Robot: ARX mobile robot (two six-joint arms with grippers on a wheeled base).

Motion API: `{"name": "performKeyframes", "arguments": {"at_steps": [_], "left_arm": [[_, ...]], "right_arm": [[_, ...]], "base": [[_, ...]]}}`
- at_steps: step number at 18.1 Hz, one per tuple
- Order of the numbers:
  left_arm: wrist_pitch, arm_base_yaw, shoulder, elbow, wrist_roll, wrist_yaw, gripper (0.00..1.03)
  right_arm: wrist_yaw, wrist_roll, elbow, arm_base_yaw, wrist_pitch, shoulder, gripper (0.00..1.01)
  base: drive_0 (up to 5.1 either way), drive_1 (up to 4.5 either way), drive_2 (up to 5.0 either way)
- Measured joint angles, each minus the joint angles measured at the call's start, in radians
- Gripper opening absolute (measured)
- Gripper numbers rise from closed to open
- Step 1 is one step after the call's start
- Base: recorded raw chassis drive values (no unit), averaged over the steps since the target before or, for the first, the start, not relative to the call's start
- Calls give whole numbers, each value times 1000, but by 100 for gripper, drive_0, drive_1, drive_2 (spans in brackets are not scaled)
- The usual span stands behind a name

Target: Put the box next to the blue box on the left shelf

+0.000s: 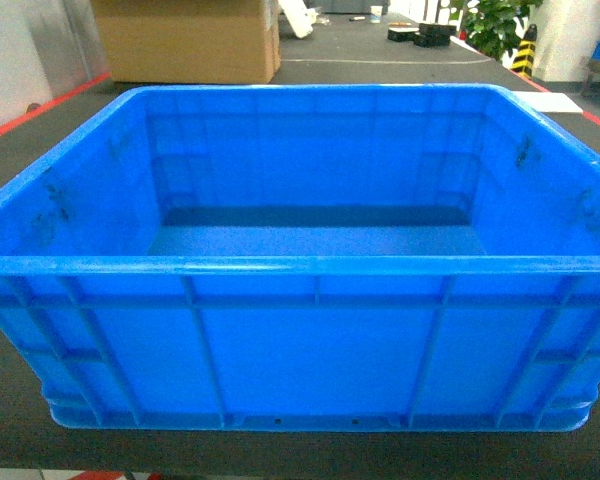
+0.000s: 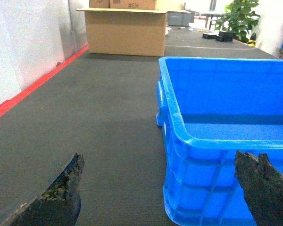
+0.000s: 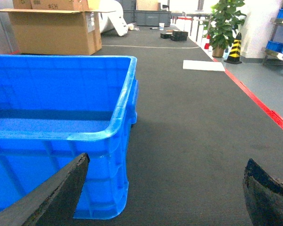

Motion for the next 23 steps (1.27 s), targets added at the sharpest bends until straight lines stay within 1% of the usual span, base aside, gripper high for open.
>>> {"name": "performKeyframes", "arguments": {"at_steps": [23], "left_arm": [[0,0,0,0,0,0,98]], "right_arm": [[0,0,0,0,0,0,98]], "base": [[0,0,0]]}}
